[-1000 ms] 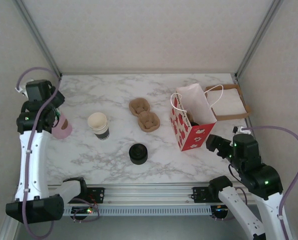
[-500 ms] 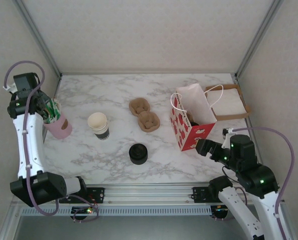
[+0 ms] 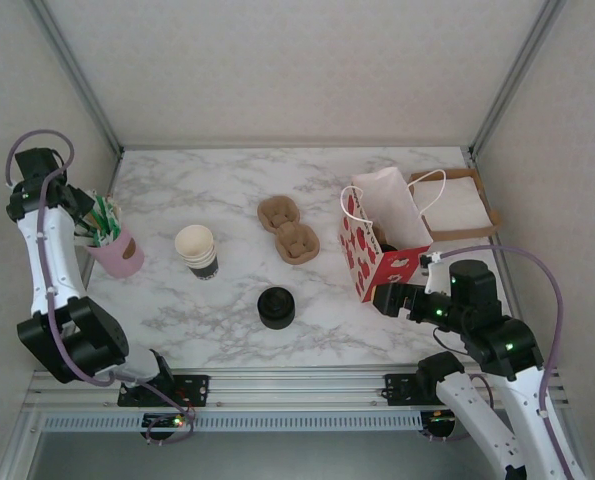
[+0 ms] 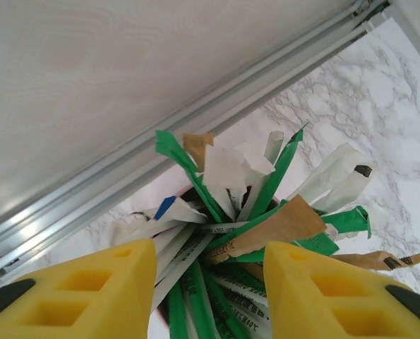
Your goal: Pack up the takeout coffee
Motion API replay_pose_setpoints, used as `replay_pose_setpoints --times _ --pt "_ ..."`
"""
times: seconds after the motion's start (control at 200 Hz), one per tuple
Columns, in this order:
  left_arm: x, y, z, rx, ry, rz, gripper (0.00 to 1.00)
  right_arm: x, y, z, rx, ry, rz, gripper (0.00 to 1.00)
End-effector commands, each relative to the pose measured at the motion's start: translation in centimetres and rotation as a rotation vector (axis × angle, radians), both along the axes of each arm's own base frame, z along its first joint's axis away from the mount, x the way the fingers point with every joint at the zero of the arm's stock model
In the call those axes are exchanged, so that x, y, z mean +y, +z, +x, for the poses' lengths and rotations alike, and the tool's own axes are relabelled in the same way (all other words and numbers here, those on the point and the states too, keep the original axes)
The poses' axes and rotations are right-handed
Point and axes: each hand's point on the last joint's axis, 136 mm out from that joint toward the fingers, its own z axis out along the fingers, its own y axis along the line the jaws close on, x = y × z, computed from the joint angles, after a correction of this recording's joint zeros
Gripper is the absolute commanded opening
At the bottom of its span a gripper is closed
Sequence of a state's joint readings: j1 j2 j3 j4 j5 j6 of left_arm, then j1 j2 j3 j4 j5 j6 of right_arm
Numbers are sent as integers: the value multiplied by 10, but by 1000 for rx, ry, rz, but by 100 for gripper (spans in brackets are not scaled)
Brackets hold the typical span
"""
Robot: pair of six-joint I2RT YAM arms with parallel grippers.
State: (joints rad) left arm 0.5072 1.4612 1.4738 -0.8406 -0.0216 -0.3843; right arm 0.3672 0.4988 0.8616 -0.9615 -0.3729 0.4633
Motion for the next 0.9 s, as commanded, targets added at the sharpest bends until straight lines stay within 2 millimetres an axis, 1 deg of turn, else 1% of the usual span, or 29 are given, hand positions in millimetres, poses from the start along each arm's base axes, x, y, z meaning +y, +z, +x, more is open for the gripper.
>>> replay_pose_setpoints --times 0.0,0.185,0.3,0.541,0.656,0.891 --pt "-5 19 17 -88 -50 -25 43 10 2 -2 -13 66 25 99" --pt "-13 28 29 -148 -94 -69 41 11 0 -1 0 70 19 99" --pt "-5 31 30 -130 -74 -40 39 11 -2 1 5 67 16 99" --pt "3 14 34 -79 -63 -33 28 10 -5 2 14 59 7 99" --pt "2 5 36 -69 -71 -47 26 10 -5 3 19 56 4 99" --pt "5 0 36 -52 -66 -40 27 10 -6 4 22 57 -1 99"
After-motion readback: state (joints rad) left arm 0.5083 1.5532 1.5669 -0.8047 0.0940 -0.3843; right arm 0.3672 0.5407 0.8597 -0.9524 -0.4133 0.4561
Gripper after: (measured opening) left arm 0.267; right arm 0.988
